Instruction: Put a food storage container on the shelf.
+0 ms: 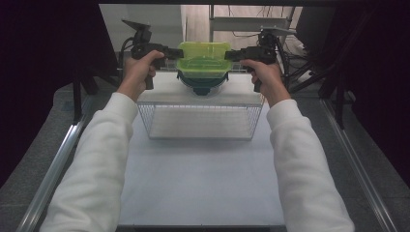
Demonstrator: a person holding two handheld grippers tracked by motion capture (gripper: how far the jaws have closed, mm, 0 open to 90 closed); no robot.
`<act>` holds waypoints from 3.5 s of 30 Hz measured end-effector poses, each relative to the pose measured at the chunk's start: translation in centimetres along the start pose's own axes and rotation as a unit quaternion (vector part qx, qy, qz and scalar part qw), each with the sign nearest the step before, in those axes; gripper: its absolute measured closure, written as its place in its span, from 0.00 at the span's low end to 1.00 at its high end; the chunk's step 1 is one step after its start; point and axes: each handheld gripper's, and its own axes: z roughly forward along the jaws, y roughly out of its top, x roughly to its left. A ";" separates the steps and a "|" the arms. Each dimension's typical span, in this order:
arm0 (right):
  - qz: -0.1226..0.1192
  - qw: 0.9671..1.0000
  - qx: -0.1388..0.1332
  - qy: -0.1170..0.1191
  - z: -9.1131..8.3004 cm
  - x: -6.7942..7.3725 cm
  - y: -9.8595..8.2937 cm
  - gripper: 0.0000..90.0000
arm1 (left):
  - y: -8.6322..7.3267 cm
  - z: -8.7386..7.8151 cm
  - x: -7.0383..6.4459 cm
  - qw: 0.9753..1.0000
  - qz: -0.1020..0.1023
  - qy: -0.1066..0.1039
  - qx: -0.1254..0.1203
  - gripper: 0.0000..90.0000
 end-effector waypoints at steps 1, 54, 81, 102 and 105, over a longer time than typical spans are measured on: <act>0.003 1.000 0.000 0.001 0.1 -0.1 0.0 0.81 | 0.0 0.1 0.2 1.000 -0.003 -0.001 0.000 0.83; -0.184 0.982 -0.037 -0.008 -5.6 2.6 -4.0 0.40 | -4.5 -6.0 -2.6 0.986 0.152 0.039 -0.058 0.34; -0.266 0.964 -0.013 -0.029 -12.0 -0.7 -19.9 0.30 | -23.4 -8.3 -1.0 0.964 0.251 0.082 0.007 0.32; -0.235 0.965 0.077 -0.084 -11.1 -6.4 -30.4 0.27 | -33.0 -5.3 2.7 0.960 0.244 0.111 0.086 0.30; -0.236 0.966 0.059 -0.084 -11.5 -6.2 -30.2 0.26 | -33.0 -5.3 2.8 0.960 0.243 0.113 0.085 0.30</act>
